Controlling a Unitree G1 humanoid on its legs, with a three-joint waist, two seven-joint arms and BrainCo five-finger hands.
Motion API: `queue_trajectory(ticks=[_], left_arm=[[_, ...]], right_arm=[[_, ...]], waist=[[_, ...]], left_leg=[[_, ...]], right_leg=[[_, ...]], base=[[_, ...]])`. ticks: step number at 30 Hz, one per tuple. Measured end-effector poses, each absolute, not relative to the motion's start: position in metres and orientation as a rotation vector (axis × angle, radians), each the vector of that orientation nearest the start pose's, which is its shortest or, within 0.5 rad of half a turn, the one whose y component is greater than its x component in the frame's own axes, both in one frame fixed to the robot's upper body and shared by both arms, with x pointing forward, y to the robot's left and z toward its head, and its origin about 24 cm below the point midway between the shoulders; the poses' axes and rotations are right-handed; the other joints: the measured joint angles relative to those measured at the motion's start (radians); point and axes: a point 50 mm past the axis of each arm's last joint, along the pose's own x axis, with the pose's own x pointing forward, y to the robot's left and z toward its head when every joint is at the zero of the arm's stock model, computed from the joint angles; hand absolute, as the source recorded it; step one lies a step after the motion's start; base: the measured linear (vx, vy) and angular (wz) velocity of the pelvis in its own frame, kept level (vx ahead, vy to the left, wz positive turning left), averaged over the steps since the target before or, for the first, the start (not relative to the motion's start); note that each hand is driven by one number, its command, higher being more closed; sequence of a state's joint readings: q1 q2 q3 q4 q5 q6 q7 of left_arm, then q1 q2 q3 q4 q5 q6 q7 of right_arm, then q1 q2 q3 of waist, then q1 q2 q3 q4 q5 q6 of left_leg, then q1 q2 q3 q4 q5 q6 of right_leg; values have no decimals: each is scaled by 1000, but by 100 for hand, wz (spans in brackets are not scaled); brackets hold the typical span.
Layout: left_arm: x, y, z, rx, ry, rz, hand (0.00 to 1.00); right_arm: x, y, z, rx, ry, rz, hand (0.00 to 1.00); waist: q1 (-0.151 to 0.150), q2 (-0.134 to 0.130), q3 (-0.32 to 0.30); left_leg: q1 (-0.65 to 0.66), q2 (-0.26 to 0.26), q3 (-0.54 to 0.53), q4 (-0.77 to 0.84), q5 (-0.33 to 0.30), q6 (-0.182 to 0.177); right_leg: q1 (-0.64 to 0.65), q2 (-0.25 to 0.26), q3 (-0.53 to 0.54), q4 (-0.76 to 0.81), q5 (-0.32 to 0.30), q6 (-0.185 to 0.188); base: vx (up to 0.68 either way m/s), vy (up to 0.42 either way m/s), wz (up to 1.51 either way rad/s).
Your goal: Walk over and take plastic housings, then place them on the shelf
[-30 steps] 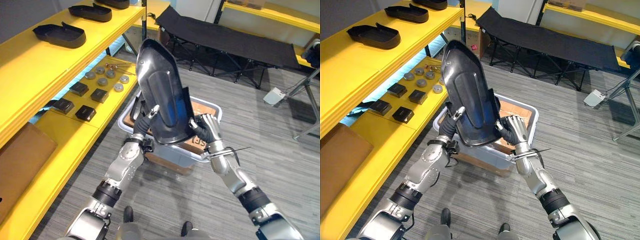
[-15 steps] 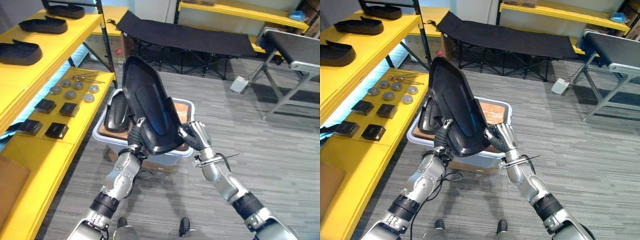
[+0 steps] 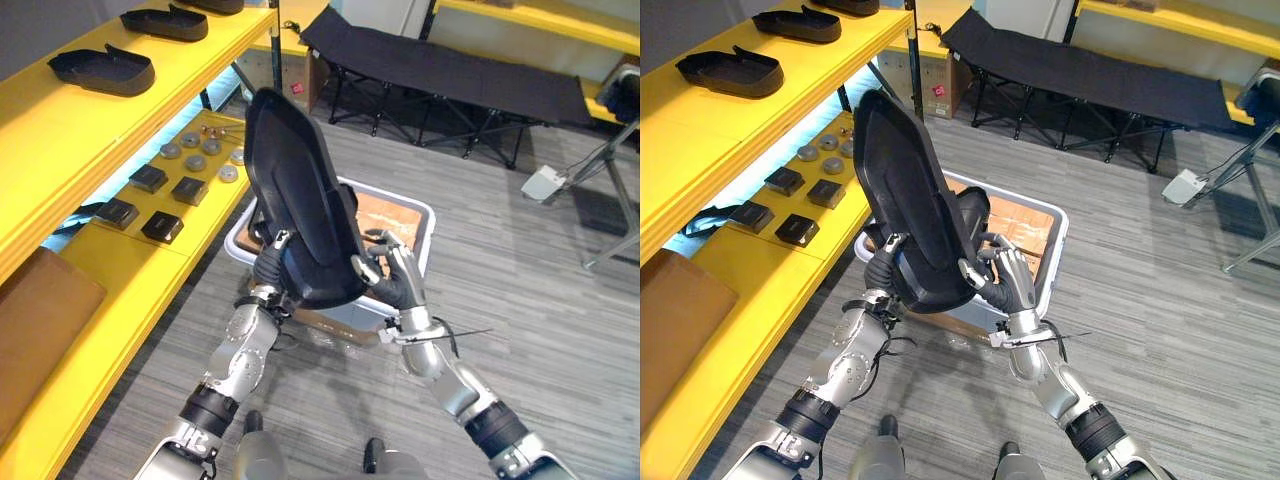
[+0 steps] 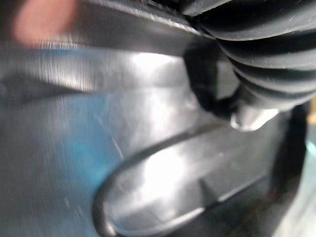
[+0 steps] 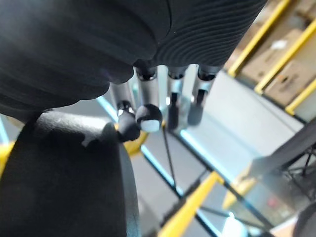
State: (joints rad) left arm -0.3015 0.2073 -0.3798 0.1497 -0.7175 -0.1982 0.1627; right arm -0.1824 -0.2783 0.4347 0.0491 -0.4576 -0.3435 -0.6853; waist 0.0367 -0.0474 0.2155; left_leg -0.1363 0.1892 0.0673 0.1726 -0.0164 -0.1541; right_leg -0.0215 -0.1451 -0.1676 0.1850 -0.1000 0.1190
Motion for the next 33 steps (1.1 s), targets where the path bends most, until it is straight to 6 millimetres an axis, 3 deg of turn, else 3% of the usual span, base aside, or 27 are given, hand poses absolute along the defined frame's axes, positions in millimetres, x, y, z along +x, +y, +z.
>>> queue_trajectory(ticks=[5, 10, 14, 19, 24, 26, 29, 32, 33], left_arm=[[284, 93, 83, -287, -187, -89, 100], [278, 119, 76, -116, -225, 142, 100], [270, 154, 80, -66, -282, 388, 100], [260, 172, 89, -83, -371, 498, 100], [239, 183, 85, -108, -396, 556, 100], [230, 181, 86, -129, -400, 550, 100], [211, 184, 87, -142, -405, 549, 100], [191, 197, 93, -142, -432, 627, 100], [184, 204, 95, -131, -444, 675, 100]], right_arm=[[239, -106, 142, -145, -856, -144, 0], [234, -158, 145, -18, -813, -313, 0], [222, -193, 133, 25, -730, -409, 0], [208, -224, 112, 48, -581, -474, 0], [188, -252, 53, 161, -296, -603, 0], [182, -251, 35, 182, -212, -595, 0], [182, -241, 25, 198, -166, -534, 0], [189, -224, 22, 224, -152, -445, 0], [191, -217, 16, 247, -124, -405, 0]], waist=[[-22, 0, 0], [-35, 0, -2], [-54, 1, -4], [-58, 3, -22], [-83, 8, -38], [-85, 11, -39], [-80, 28, -46], [-65, 46, -41], [-46, 54, -39]], left_leg=[[47, -9, 36, -34, 0, 1], [95, -10, 66, -82, 11, 3], [141, -12, 84, -123, 20, 1], [154, -14, 94, -138, 21, -1], [167, -16, 111, -149, 21, -1], [167, -15, 111, -149, 21, -1], [145, -16, 88, -138, 21, -1], [109, -22, 19, -115, 23, -1], [97, -30, -23, -104, 24, -1]], right_leg=[[14, -11, 15, -7, 3, 2], [28, -11, 33, -20, 3, 2], [50, -11, 37, -26, 3, 2], [56, -11, 42, -38, 4, 3], [55, -13, 58, -43, 4, 6], [55, -13, 58, -44, 4, 6], [57, -14, 34, -45, 4, 7], [77, -17, -30, -41, -7, 8], [98, -22, -74, -37, -18, 10]], base=[[66, 13, -14], [36, -3, -14], [29, -8, -7], [10, -1, -4], [8, 3, -9], [0, 0, 0], [-7, -14, 21], [-23, -27, 64], [-29, -33, 79]])
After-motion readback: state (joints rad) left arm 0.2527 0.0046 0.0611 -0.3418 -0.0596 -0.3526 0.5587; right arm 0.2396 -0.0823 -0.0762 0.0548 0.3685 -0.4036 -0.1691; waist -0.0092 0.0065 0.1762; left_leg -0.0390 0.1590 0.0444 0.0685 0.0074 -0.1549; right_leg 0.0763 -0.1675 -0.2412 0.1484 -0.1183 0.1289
